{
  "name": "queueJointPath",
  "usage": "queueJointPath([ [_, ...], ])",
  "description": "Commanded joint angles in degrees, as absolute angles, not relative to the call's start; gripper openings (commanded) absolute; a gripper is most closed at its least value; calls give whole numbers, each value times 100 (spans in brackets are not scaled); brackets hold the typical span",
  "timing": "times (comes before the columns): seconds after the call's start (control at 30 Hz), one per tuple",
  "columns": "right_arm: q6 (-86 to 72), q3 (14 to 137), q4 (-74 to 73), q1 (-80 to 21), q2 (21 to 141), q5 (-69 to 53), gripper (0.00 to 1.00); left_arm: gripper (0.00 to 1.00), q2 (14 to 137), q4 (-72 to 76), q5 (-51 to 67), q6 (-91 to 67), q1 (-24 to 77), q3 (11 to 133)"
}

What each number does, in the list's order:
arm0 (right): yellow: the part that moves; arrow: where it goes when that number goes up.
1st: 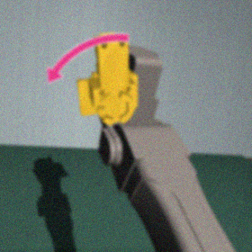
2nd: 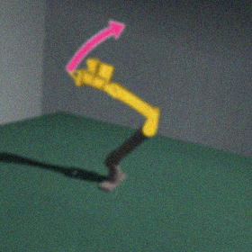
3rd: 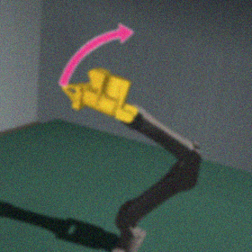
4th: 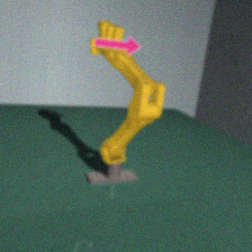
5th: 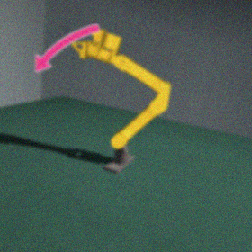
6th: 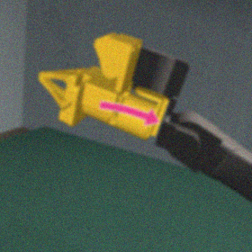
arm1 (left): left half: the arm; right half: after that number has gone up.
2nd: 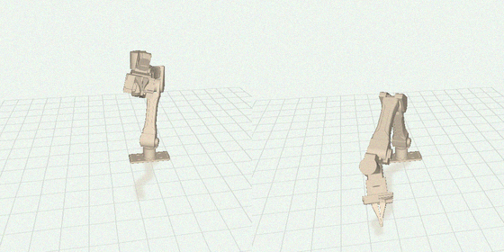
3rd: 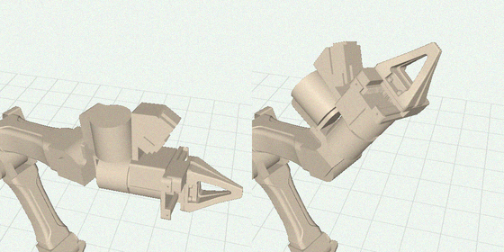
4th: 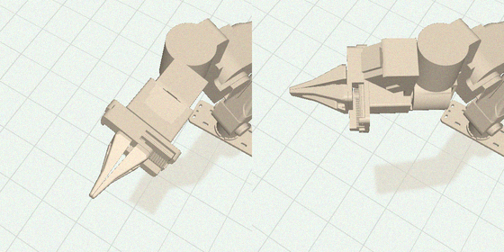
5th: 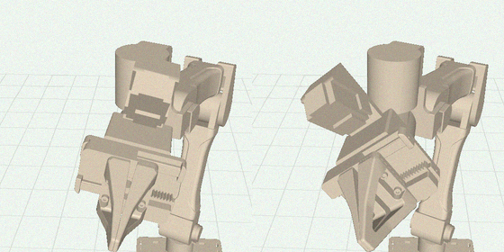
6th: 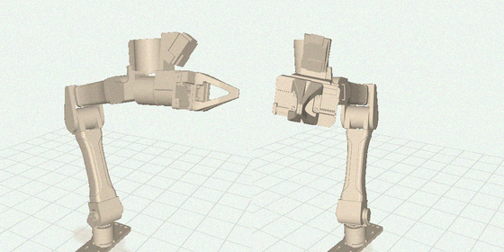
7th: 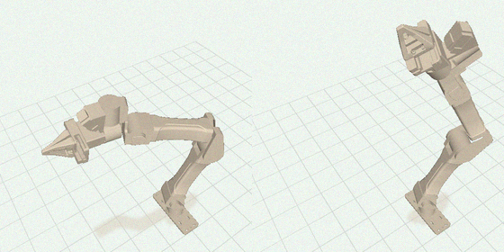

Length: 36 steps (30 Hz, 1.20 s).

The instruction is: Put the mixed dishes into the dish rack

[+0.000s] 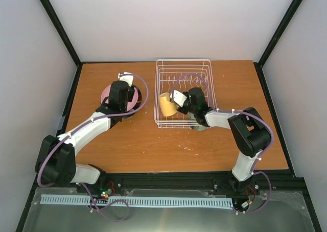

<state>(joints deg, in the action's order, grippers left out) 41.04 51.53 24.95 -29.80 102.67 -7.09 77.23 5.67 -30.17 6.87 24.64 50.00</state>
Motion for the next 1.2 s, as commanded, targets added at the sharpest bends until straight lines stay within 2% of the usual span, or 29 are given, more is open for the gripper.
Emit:
queueJointPath([
  [0.0,4326,4795,2292,-2988,9930,-1456,4,49,7801,804,-2988,750,2382,4991],
  [0.27,4477,4284,2658,-2988,9654,-1795,4,48,7668,711,-3084,638,2382,4858],
  [0.33,4470,4079,3158,-2988,9618,-1729,3,49,7631,662,-3108,596,2382,4855],
  [0.5,3271,4130,4352,-2833,9734,-1428,3,49,7563,555,-3128,510,2382,4870],
  [0.67,2440,4523,5315,-2622,10098,-1823,3,48,7509,512,-3216,589,2381,4863],
  [0.8,2772,4898,5342,-2619,10283,-2246,3,49,7458,501,-3320,645,2382,4847],
  [0.87,3502,4970,5140,-2644,10290,-2565,3,49,7444,519,-3339,658,2381,4836],
  [1.0,4088,4988,5144,-2670,10190,-2505,3,49,7513,617,-3326,759,2381,4858],
  [1.17,3878,5281,5524,-2672,10115,-2240,3,48,7694,612,-3280,910,2382,5059],
])
